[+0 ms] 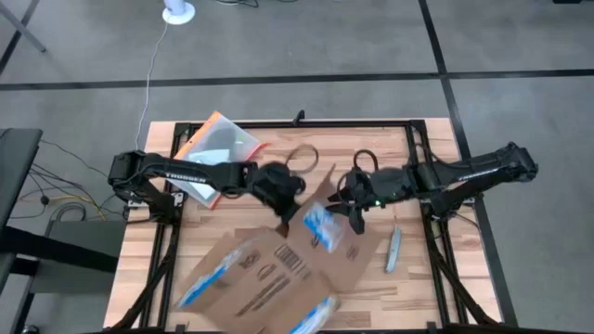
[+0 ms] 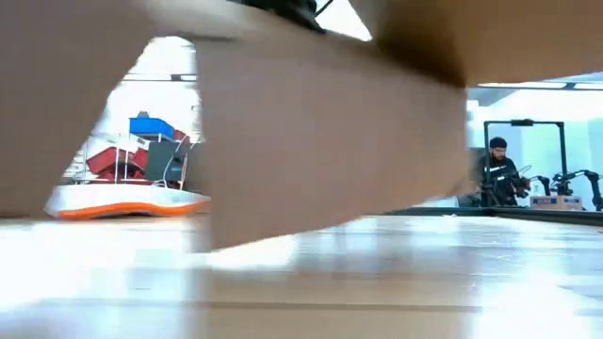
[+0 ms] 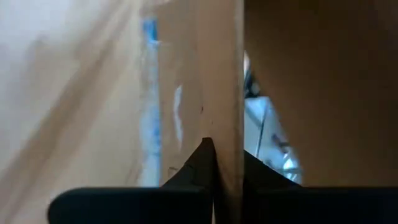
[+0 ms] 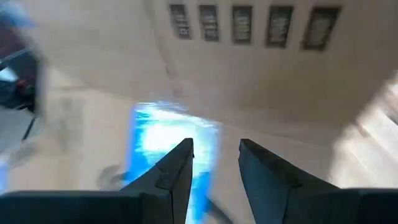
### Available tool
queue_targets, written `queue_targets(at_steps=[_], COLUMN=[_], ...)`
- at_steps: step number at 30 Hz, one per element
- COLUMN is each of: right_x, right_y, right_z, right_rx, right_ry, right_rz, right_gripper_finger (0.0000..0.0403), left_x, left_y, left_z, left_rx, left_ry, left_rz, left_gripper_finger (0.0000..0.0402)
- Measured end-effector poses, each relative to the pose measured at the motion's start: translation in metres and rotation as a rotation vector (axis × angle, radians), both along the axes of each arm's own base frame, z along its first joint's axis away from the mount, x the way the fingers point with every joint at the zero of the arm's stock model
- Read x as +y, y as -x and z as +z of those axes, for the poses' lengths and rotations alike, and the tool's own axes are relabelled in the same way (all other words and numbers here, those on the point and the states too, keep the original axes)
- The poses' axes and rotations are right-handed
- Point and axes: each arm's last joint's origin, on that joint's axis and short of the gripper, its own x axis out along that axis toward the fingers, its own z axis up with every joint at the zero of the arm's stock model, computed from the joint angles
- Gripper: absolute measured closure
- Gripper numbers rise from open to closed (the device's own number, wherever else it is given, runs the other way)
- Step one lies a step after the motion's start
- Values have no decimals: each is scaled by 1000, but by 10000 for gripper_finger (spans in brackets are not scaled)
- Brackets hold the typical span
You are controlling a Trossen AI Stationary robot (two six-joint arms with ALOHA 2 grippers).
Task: Unpack boxes
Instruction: Break down the box using the silver cutter until it is completely flat
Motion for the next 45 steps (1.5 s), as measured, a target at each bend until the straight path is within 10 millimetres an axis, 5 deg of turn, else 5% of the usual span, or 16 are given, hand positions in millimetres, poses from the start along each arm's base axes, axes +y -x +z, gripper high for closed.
queue_targets(at_steps=[8, 15, 25, 31, 35, 41, 45], right_x=[-30, -32, -34, -49, -47, -39, -40], right_y=[-4, -5, -80, -97, -95, -75, -69], right_z=[19, 21, -49, -77, -44, 42, 64], right_rx=[134, 143, 281, 362, 313, 137, 78], right_ry=[-36, -100, -201, -249, -306, -345, -349], right_rz=[-54, -93, -25, -38, 33, 159, 175], right_gripper_finger=[285, 285, 285, 285, 285, 285, 285], left_x=[18, 43, 45, 51, 59, 64, 63], left_y=[-7, 13, 45, 49, 50, 54, 52], left_z=[3, -50, -85, -92, -79, -47, -43], left_rx=[-192, -312, -419, -392, -503, -781, -780], left_ry=[-77, 16, 154, 150, 201, 313, 341], left_rz=[99, 218, 242, 266, 259, 237, 231], left_gripper_finger=[401, 401, 401, 401, 401, 401, 401])
